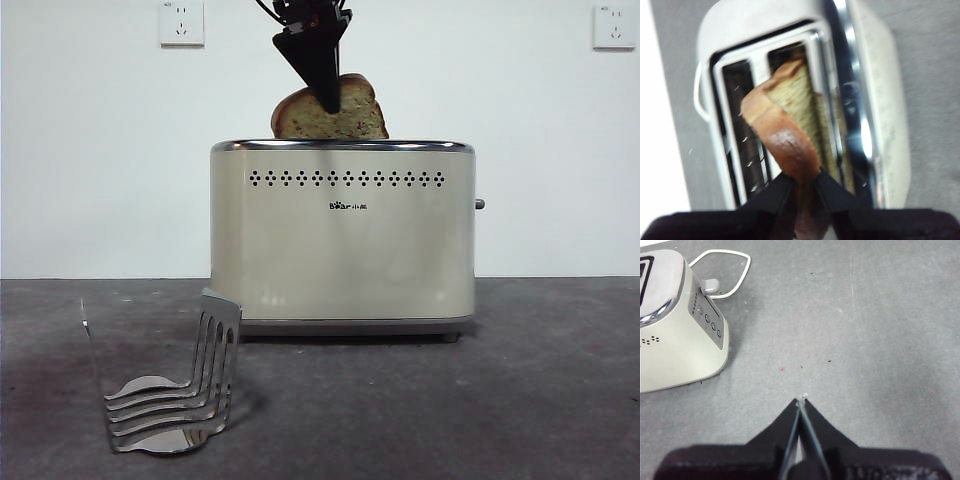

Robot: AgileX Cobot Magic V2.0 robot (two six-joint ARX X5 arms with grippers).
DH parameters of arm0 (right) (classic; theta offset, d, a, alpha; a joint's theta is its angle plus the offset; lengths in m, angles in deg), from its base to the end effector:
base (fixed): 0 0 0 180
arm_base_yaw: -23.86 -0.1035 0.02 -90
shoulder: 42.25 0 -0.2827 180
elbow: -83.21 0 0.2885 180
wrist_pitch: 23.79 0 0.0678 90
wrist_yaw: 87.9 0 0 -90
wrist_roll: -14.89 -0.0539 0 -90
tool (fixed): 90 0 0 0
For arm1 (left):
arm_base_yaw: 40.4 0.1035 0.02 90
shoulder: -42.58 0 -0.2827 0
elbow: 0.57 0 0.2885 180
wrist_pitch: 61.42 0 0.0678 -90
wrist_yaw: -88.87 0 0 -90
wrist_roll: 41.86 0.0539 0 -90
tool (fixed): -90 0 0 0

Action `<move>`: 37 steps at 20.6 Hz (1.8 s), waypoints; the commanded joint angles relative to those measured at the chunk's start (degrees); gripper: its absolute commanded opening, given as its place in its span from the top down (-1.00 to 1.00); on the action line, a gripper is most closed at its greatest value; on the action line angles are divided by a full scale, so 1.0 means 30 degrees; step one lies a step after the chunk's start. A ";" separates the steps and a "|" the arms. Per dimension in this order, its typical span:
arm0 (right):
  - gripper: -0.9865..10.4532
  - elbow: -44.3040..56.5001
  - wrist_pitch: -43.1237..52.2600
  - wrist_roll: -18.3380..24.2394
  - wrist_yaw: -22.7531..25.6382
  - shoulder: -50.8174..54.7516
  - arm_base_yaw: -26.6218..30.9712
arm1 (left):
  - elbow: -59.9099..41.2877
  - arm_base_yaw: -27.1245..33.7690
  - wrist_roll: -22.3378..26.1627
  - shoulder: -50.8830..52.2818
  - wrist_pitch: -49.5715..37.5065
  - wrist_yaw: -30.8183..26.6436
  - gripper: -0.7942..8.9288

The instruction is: Pick up a slice of bread from the rack,put the bread on the toaster,press the button

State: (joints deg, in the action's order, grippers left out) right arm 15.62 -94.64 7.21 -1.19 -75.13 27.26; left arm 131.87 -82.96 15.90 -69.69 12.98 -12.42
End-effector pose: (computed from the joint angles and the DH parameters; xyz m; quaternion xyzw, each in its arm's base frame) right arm 0.1179 -0.0039 0.3495 0.0817 0.3089 -0.0216 0.9473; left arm 0.3522 -0.3091 0.3667 0.5947 0.2400 -0.4063 0.6509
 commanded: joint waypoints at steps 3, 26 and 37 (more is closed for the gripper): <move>0.83 -0.0044 0.0160 0.0153 -0.0044 0.0015 -0.0015 | -0.0153 -0.0270 -0.1639 0.0291 -0.0707 0.0299 0.73; 0.83 -0.0044 0.2419 0.0066 -0.4925 -0.1814 -0.0015 | -0.0153 0.0539 -1.1358 0.7686 0.0255 0.1931 0.47; 0.84 -0.0080 0.9063 -0.1260 -0.9857 -0.7963 -0.0015 | -0.0153 0.0561 -1.6349 0.9857 0.4393 0.4087 0.85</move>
State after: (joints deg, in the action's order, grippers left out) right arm 15.53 -68.85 5.46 -30.11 -97.08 27.26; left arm 131.70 -81.33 -29.61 -40.88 26.38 -0.64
